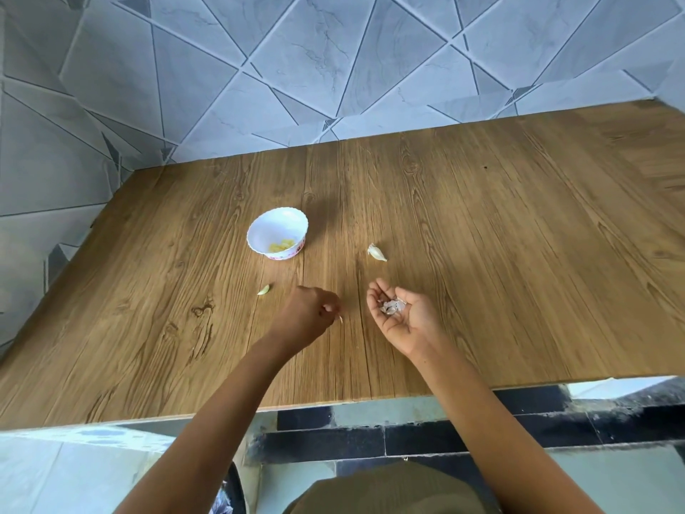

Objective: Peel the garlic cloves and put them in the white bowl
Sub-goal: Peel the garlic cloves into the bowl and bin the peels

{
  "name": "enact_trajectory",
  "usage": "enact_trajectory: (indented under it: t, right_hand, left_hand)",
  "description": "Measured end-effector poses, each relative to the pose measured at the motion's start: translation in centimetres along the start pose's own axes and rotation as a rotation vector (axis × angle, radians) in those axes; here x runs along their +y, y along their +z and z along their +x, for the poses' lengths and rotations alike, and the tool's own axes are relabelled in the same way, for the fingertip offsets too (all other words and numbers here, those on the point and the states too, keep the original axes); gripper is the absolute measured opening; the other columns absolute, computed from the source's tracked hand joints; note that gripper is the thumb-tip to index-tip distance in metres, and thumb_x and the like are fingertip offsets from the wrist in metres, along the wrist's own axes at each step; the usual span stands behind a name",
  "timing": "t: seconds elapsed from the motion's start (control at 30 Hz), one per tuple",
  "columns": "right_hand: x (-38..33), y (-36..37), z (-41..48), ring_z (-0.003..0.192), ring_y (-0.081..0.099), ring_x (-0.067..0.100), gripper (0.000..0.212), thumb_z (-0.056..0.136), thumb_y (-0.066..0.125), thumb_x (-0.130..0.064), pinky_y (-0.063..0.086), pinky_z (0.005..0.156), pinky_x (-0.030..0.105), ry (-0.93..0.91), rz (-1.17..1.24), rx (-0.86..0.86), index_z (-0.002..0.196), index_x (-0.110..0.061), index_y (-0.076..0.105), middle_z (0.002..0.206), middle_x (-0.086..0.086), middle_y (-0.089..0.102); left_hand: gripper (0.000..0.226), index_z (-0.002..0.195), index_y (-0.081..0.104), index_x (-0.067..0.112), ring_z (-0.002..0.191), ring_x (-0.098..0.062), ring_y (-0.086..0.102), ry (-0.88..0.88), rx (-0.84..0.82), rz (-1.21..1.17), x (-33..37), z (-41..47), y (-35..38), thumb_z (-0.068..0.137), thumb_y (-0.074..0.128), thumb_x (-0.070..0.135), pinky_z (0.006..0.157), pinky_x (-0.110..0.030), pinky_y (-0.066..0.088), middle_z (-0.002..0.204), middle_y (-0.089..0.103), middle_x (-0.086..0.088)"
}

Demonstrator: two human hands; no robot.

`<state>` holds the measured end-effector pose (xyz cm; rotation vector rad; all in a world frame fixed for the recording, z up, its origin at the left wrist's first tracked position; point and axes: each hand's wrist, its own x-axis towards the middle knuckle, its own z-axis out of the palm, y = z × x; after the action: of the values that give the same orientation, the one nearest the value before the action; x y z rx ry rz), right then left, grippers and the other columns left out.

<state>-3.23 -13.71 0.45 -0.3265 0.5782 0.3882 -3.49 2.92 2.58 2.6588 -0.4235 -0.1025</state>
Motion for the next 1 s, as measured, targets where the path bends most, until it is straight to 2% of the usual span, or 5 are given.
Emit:
enact_trajectory:
  t: [0.33, 0.53, 0.7, 0.87, 1.0]
  right_hand:
    - [0.0, -0.1, -0.2, 0.086, 0.061, 0.024, 0.029, 0.098, 0.036, -0.007, 0.051, 0.084, 0.035, 0.02, -0.006, 0.008, 0.092, 0.008, 0.06, 0.09, 0.018, 0.062]
    - [0.5, 0.0, -0.3, 0.084, 0.06, 0.025, 0.029, 0.099, 0.036, -0.008, 0.05, 0.085, 0.037, 0.039, -0.025, 0.014, 0.092, 0.008, 0.059, 0.09, 0.019, 0.061]
    - [1.0, 0.1, 0.1, 0.074, 0.061, 0.022, 0.025, 0.096, 0.038, -0.005, 0.049, 0.085, 0.03, 0.04, -0.032, 0.034, 0.089, 0.006, 0.06, 0.079, 0.016, 0.064]
    - [0.9, 0.4, 0.5, 0.076, 0.064, 0.023, 0.025, 0.096, 0.038, -0.006, 0.047, 0.094, 0.03, 0.023, -0.048, 0.025, 0.092, 0.006, 0.06, 0.08, 0.017, 0.066]
    - [0.7, 0.4, 0.3, 0.082, 0.061, 0.024, 0.026, 0.097, 0.038, -0.007, 0.055, 0.072, 0.029, 0.011, -0.04, 0.008, 0.091, 0.006, 0.059, 0.087, 0.017, 0.063]
  left_hand:
    - [0.021, 0.101, 0.06, 0.01, 0.081, -0.02, 0.059, 0.212, -0.169, 0.441, -0.4, 1.0, 0.9, 0.096, 0.046, 0.024, 0.072, -0.032, 0.05, 0.093, 0.059, -0.004]
    - [0.008, 0.086, 0.064, -0.003, 0.066, -0.012, 0.056, 0.022, 0.034, -0.273, -0.4, 1.0, 0.1, 0.089, 0.059, 0.002, 0.065, -0.026, 0.046, 0.074, 0.061, -0.001]
    - [0.018, 0.097, 0.072, 0.013, 0.068, -0.013, 0.06, 0.286, 0.086, -0.011, 2.3, 1.0, 0.4, 0.086, 0.06, 0.006, 0.062, -0.016, 0.045, 0.085, 0.067, -0.003]
    - [0.014, 0.09, 0.074, 0.012, 0.069, -0.012, 0.061, 0.229, 0.142, -0.091, 2.9, 1.2, 0.2, 0.08, 0.066, 0.005, 0.063, -0.024, 0.049, 0.082, 0.067, 0.0]
    - [0.014, 0.089, 0.073, 0.009, 0.074, -0.016, 0.065, 0.065, 0.185, -0.098, 1.4, 1.1, -0.4, 0.081, 0.064, 0.003, 0.07, -0.027, 0.052, 0.084, 0.072, -0.003]
